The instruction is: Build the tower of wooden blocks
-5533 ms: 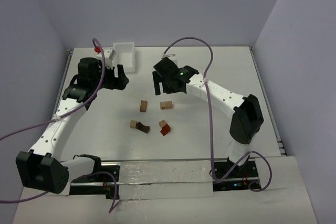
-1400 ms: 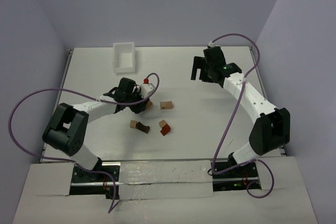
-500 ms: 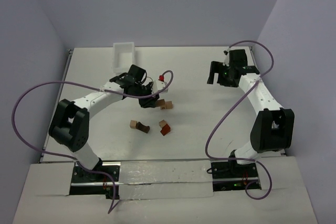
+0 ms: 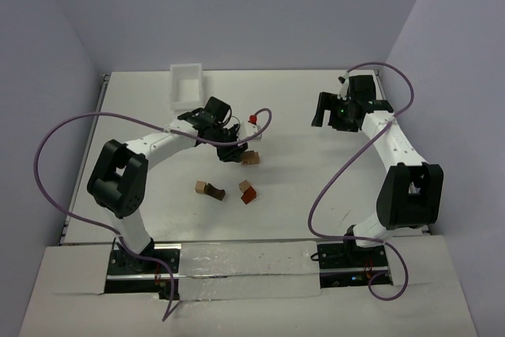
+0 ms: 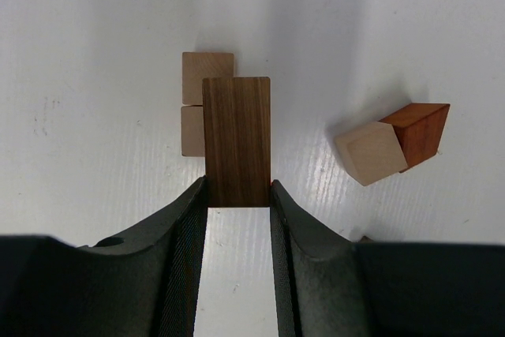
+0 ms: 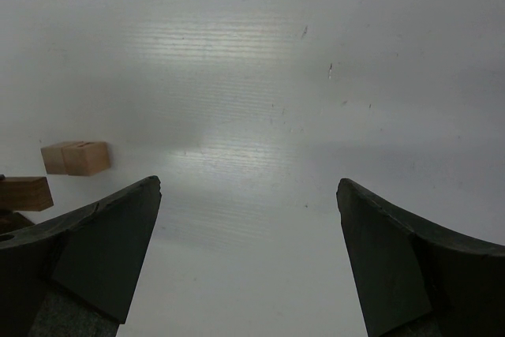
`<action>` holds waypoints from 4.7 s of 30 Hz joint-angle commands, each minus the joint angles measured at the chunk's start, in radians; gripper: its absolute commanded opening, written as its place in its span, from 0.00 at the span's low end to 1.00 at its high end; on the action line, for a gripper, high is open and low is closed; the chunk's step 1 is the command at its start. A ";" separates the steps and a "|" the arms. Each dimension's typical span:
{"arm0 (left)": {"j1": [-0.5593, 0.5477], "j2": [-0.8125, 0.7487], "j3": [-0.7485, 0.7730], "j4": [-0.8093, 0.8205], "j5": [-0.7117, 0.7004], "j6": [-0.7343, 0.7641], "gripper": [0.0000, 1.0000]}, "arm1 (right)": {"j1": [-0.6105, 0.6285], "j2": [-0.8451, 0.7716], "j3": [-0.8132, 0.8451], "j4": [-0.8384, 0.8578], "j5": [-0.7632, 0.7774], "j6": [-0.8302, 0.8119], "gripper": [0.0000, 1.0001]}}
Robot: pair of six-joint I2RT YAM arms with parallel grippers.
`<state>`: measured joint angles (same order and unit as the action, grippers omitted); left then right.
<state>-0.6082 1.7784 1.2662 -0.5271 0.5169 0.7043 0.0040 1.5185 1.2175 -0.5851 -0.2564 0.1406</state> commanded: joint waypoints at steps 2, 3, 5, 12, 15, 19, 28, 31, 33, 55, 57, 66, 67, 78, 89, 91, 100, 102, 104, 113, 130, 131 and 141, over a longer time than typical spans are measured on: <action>-0.008 0.034 0.066 0.027 0.008 0.029 0.38 | 0.002 -0.026 0.000 0.037 -0.018 0.013 1.00; -0.008 0.042 0.070 0.031 0.009 0.028 0.39 | 0.002 -0.027 0.002 0.036 -0.018 0.014 1.00; -0.009 0.052 0.079 0.037 0.007 0.026 0.40 | 0.004 -0.028 0.003 0.036 -0.019 0.016 1.00; -0.012 0.091 0.103 0.044 0.002 0.030 0.45 | 0.004 -0.031 0.004 0.039 -0.020 0.021 1.00; -0.013 0.106 0.112 0.047 -0.003 0.032 0.47 | 0.002 -0.029 0.001 0.039 -0.023 0.022 1.00; -0.015 0.120 0.126 0.045 -0.004 0.034 0.47 | -0.016 -0.029 0.001 0.040 -0.022 0.026 1.00; -0.017 0.103 0.125 0.017 0.030 0.046 0.53 | -0.025 -0.029 -0.005 0.042 -0.030 0.026 1.00; -0.019 0.089 0.116 0.006 0.043 0.049 0.57 | -0.025 -0.029 -0.007 0.044 -0.032 0.028 1.00; -0.023 0.078 0.110 0.001 0.051 0.047 0.60 | -0.024 -0.026 -0.006 0.044 -0.035 0.029 1.00; -0.044 0.131 0.145 0.005 0.020 0.037 0.62 | -0.025 -0.016 -0.002 0.043 -0.046 0.032 1.00; -0.042 0.141 0.150 0.009 0.013 0.037 0.63 | -0.025 -0.014 -0.003 0.042 -0.051 0.033 1.00; -0.044 0.171 0.157 0.018 -0.003 0.040 0.62 | -0.025 -0.009 0.001 0.040 -0.053 0.033 1.00; -0.042 0.173 0.156 0.018 -0.006 0.040 0.62 | -0.025 -0.008 0.002 0.040 -0.052 0.034 1.00; -0.043 0.191 0.163 0.023 -0.013 0.037 0.46 | -0.026 -0.003 0.002 0.039 -0.046 0.035 1.00; -0.042 0.173 0.172 0.012 -0.005 0.038 0.35 | -0.027 -0.003 0.002 0.040 -0.047 0.034 1.00; -0.043 0.160 0.179 0.003 0.001 0.037 0.33 | -0.027 -0.003 0.001 0.044 -0.048 0.036 1.00; -0.043 0.145 0.219 -0.022 0.008 0.030 0.32 | -0.029 -0.004 0.001 0.044 -0.052 0.039 1.00; -0.044 0.149 0.219 -0.019 0.011 0.030 0.32 | -0.029 -0.006 -0.001 0.045 -0.049 0.039 1.00; -0.045 0.155 0.220 -0.022 0.015 0.030 0.33 | -0.029 -0.006 -0.001 0.045 -0.050 0.037 1.00; -0.049 0.172 0.220 -0.027 0.021 0.036 0.39 | -0.029 -0.001 0.001 0.045 -0.052 0.039 1.00; -0.051 0.214 0.237 -0.036 0.028 0.047 0.39 | -0.033 0.000 -0.007 0.048 -0.050 0.037 1.00; -0.051 0.214 0.237 -0.037 0.028 0.047 0.39 | -0.035 0.000 -0.007 0.048 -0.050 0.037 1.00; -0.058 0.226 0.258 -0.052 0.031 0.050 0.40 | -0.035 -0.002 -0.009 0.049 -0.053 0.037 1.00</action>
<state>-0.6546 1.9951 1.4668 -0.5660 0.4991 0.7307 -0.0227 1.5211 1.2175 -0.5755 -0.3009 0.1715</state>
